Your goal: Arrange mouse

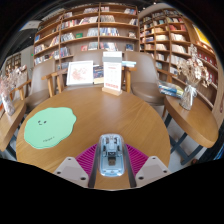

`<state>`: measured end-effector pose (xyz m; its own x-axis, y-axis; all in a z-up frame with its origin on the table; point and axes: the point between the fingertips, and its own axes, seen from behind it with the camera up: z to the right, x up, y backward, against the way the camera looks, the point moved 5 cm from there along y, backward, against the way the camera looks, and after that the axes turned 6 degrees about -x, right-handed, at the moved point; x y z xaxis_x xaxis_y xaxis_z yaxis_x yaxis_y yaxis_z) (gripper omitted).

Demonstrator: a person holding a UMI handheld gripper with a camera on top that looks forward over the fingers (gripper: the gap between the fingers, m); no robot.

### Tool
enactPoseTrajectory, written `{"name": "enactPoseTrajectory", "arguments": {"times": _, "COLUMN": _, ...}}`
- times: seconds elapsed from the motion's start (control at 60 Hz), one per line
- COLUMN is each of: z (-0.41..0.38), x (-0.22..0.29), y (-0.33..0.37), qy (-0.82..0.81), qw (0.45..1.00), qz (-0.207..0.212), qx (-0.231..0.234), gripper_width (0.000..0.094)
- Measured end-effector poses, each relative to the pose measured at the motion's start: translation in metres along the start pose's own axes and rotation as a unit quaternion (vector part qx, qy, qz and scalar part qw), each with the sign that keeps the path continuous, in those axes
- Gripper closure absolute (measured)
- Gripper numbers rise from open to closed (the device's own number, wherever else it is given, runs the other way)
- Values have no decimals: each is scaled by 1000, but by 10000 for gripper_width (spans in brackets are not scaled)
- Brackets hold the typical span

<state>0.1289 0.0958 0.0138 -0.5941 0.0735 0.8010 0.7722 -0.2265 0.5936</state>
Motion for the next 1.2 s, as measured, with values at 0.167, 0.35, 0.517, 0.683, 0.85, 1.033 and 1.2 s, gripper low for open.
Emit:
{"name": "enactPoseTrajectory", "arguments": {"times": 0.167, "z": -2, "x": 13, "y": 9, "qy": -1, "qw": 1000, "qz": -12, "qx": -5, "gripper_width": 526}}
{"name": "enactPoseTrajectory", "arguments": {"times": 0.35, "z": -61, "x": 105, "y": 58, "qy": -11, "qw": 997, "qz": 57, "qx": 42, "gripper_width": 526}}
{"name": "enactPoseTrajectory", "arguments": {"times": 0.517, "z": -164, "x": 139, "y": 42, "qy": 10, "qw": 994, "qz": 74, "qx": 81, "gripper_width": 526}}
{"name": "enactPoseTrajectory", "arguments": {"times": 0.683, "z": -224, "x": 91, "y": -9, "qy": 22, "qw": 996, "qz": 18, "qx": 81, "gripper_width": 528}}
{"name": "enactPoseTrajectory", "arguments": {"times": 0.85, "z": -234, "x": 58, "y": -32, "qy": 30, "qw": 998, "qz": 0, "qx": 57, "gripper_width": 500}}
{"name": "enactPoseTrajectory", "arguments": {"times": 1.033, "z": -234, "x": 59, "y": -30, "qy": 36, "qw": 998, "qz": 11, "qx": 49, "gripper_width": 289}}
{"name": "enactPoseTrajectory", "arguments": {"times": 1.2, "z": -203, "x": 76, "y": 37, "qy": 36, "qw": 998, "qz": 31, "qx": 51, "gripper_width": 84}}
